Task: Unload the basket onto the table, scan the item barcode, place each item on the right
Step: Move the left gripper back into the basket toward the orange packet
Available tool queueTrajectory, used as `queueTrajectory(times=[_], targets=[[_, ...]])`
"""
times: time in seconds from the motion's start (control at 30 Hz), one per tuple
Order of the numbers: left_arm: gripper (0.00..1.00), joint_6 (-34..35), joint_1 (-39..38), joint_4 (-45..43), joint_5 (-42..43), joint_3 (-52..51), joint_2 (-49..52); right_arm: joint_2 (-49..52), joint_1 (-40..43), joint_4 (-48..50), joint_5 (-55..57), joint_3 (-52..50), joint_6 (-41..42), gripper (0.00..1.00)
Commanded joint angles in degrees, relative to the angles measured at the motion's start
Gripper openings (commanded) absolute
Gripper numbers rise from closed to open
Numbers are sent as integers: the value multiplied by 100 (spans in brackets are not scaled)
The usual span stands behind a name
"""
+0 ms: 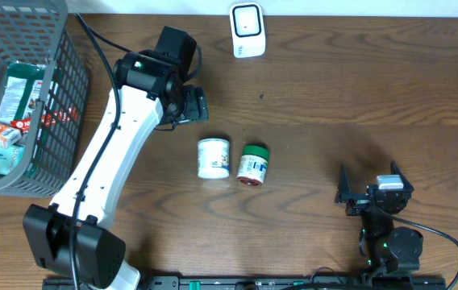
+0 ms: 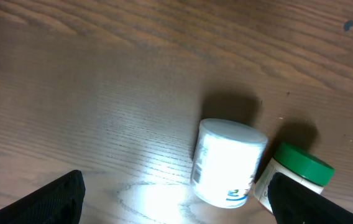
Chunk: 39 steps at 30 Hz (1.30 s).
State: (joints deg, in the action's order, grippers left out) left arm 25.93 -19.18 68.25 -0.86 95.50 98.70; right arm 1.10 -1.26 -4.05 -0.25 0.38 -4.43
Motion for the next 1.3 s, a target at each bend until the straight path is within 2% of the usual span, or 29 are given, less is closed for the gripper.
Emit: queueTrajectory(times=[0.0, 0.8, 0.93, 1.07, 1.27], targets=[[91, 90, 24, 68, -136, -70, 22, -7, 79, -24, 13, -7, -35, 99], [91, -46, 24, 181, -136, -160, 20, -7, 79, -24, 13, -7, -35, 99], [91, -365, 116, 339, -391, 293, -199, -7, 79, -24, 13, -7, -35, 99], [92, -295, 706, 592, -802, 1467, -573, -7, 79, -24, 13, -7, -35, 99], [92, -13, 2549, 538, -800, 2894, -817, -7, 79, -24, 13, -7, -35, 99]])
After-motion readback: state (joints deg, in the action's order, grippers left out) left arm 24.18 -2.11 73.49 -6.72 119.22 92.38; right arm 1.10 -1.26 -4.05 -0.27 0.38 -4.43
